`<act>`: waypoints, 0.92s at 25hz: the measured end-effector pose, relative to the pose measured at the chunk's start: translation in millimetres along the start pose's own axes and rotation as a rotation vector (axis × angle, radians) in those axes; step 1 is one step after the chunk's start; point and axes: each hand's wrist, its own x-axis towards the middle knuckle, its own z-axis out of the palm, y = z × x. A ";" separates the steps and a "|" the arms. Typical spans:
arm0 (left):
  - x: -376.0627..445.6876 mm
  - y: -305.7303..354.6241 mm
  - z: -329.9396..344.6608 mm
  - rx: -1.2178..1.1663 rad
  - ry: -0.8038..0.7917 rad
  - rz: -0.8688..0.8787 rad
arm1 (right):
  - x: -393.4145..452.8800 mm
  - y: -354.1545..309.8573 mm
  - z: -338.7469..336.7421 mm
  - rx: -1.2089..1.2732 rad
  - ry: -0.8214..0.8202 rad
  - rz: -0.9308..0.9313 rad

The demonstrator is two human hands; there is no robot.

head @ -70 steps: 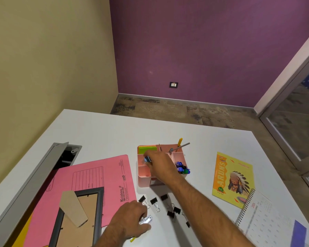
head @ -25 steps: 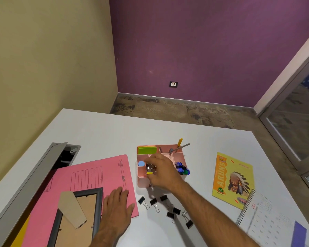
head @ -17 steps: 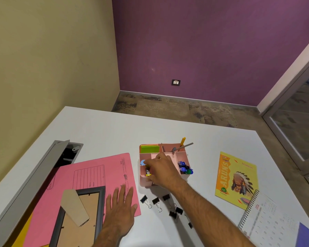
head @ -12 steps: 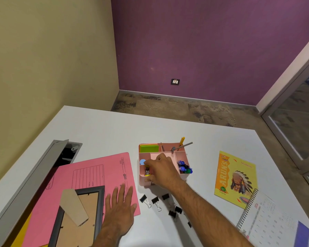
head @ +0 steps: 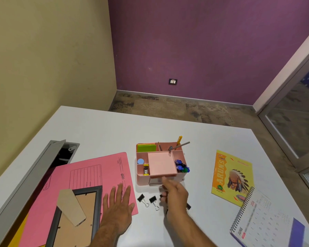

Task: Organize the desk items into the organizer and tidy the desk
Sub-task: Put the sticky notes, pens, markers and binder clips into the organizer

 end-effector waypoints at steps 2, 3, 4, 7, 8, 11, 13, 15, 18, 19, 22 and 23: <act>-1.7 -0.9 2.1 0.004 -0.019 0.019 | 7.1 11.0 -1.3 0.179 -0.053 0.310; -2.8 -1.3 1.9 0.006 -0.030 0.024 | 10.4 13.0 -0.2 0.213 -0.074 0.363; -3.0 -1.2 0.9 0.003 -0.036 0.021 | 13.8 13.9 2.2 0.226 -0.093 0.369; -1.4 1.4 -0.4 0.029 -0.001 0.003 | 16.1 5.0 9.9 0.270 -0.114 0.356; -1.8 3.4 -1.8 0.029 0.005 -0.006 | 15.9 1.4 12.1 0.270 -0.117 0.361; -3.8 1.1 -5.5 -0.008 -0.023 0.011 | 17.2 0.0 16.7 0.275 -0.128 0.383; -4.7 1.2 -4.4 -0.013 -0.049 0.019 | 18.3 2.2 18.0 0.302 -0.147 0.397; -5.5 4.7 3.9 0.003 -0.045 0.017 | 20.5 5.0 17.9 0.322 -0.170 0.408; -10.7 7.1 -6.9 -0.006 -0.017 -0.031 | 21.4 11.1 16.3 0.324 -0.179 0.411; -12.0 5.6 -8.9 -0.018 0.113 -0.098 | 21.2 13.4 15.7 0.325 -0.173 0.411; -12.1 8.2 -7.9 0.045 0.068 -0.089 | 21.0 17.2 16.2 0.356 -0.174 0.408; -11.8 8.8 -9.0 0.034 0.061 -0.084 | 21.0 17.2 16.6 0.353 -0.179 0.408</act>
